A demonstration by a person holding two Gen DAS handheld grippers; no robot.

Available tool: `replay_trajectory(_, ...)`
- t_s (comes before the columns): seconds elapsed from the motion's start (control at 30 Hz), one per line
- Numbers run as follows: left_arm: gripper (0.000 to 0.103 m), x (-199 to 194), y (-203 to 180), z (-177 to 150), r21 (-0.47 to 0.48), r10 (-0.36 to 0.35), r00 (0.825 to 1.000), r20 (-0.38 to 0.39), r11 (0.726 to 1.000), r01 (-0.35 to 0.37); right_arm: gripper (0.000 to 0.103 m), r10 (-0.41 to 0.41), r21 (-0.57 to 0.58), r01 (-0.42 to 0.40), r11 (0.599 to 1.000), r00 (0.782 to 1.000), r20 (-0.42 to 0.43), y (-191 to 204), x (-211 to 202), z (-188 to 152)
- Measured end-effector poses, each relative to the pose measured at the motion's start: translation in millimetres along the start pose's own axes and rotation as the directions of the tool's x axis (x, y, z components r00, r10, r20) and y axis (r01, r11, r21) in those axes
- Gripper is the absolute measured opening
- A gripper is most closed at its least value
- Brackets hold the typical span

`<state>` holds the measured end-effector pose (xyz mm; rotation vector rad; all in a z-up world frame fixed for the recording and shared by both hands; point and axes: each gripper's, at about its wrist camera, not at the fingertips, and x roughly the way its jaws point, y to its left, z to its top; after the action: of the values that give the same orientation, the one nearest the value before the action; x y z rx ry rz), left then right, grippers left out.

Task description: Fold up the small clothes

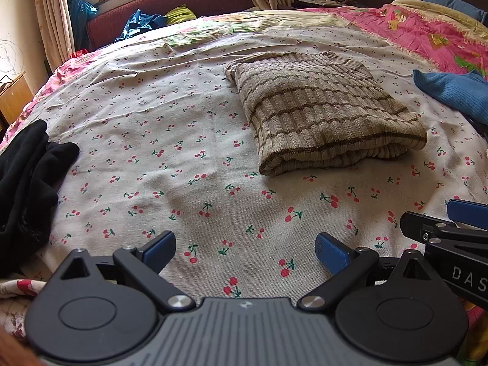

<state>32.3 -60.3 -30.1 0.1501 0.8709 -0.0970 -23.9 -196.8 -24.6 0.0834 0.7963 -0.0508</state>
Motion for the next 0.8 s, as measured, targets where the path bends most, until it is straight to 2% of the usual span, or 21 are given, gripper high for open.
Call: replay_trajectory(0.8,0.103,-1.8,-1.3,0.2,-0.001,-0.001,1.0,0.003,1.0,0.001,0.056,0.0,0.0,0.0,1.0,1.0,0.0,-0.1,-0.3,-0.2)
